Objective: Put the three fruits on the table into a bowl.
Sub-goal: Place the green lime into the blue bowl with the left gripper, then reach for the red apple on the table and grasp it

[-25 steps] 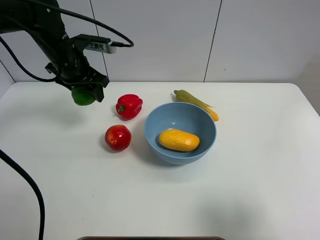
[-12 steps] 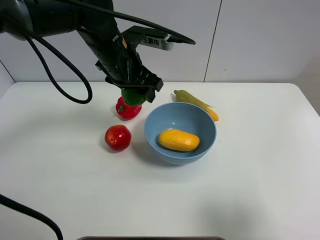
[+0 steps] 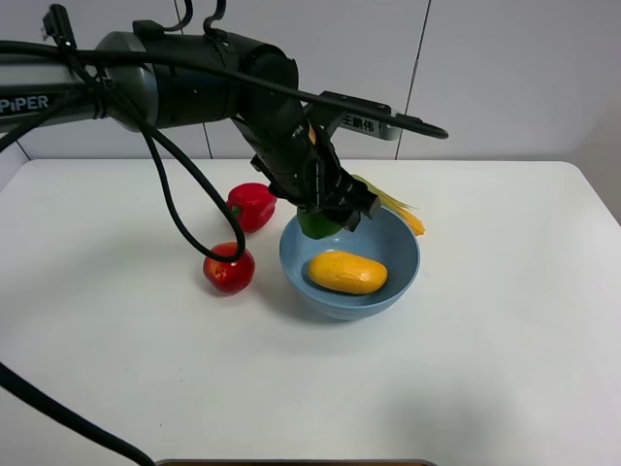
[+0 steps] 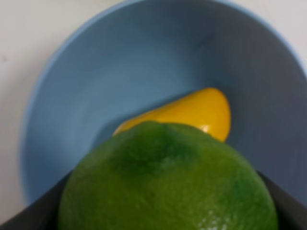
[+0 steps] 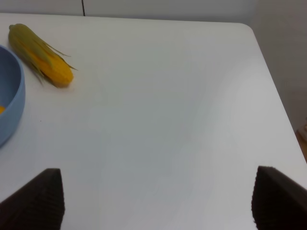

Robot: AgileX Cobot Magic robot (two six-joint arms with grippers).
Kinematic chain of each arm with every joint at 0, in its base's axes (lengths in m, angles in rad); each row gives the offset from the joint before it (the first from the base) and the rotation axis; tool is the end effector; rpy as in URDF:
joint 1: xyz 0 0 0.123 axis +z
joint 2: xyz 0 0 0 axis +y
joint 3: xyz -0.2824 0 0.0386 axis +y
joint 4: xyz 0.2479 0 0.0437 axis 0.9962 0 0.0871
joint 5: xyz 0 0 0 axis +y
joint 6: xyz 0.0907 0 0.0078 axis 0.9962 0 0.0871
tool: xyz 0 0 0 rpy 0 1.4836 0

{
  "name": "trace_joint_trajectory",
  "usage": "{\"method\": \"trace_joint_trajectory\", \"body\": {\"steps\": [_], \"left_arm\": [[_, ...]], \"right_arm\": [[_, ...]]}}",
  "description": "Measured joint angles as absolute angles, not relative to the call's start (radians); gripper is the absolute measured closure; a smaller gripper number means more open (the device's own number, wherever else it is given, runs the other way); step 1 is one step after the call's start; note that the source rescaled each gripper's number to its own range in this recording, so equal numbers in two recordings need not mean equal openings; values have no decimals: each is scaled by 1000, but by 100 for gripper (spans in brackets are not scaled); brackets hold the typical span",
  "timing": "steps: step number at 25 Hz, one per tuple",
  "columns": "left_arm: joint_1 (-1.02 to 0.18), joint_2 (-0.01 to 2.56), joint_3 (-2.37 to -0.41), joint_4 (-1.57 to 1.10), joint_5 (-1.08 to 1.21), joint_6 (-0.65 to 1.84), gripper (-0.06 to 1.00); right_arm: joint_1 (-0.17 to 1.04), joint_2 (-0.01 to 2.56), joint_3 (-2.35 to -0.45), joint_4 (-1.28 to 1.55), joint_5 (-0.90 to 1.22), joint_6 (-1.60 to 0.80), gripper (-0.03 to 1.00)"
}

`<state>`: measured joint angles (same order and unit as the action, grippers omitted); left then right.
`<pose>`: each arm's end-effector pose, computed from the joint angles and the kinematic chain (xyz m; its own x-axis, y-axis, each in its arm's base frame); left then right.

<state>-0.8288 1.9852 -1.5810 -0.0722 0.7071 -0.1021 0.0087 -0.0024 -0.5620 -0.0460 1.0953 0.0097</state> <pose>0.2951 -0.3283 0.2310 -0.6874 0.5187 -0.5083 0.6533 0.7473 -0.1210 -0.0143 -0.0038 0.2913 -0.4292 -0.0151 -0.9031 0.0234 0.9993 -0.0278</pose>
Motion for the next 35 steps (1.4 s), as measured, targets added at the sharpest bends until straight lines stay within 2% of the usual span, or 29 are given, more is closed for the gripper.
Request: {"method": "trace_joint_trajectory", "body": {"steps": [14, 16, 18, 23, 26, 29, 35], "left_arm": [[-835, 2092, -1581, -81, 627, -105, 94], [-835, 2092, -1581, -81, 622, -105, 91], [-835, 2092, -1581, -81, 620, -105, 82], [-835, 2092, -1582, -81, 615, -105, 35], [-835, 2092, -1582, -81, 615, -105, 14], [-835, 2089, -1582, -80, 621, -105, 5], [-804, 2030, -1584, -41, 722, -105, 2]], "right_arm": [[9, -2, -562, -46, 1095, 10, 46], [9, -2, -562, -46, 1095, 10, 46], [9, -2, -562, -46, 1095, 10, 46], [9, -2, -562, -46, 1095, 10, 46], [9, -2, -562, -46, 1095, 10, 46], [9, -2, -562, -46, 1095, 10, 46], [9, -2, -562, -46, 1095, 10, 46]]}}
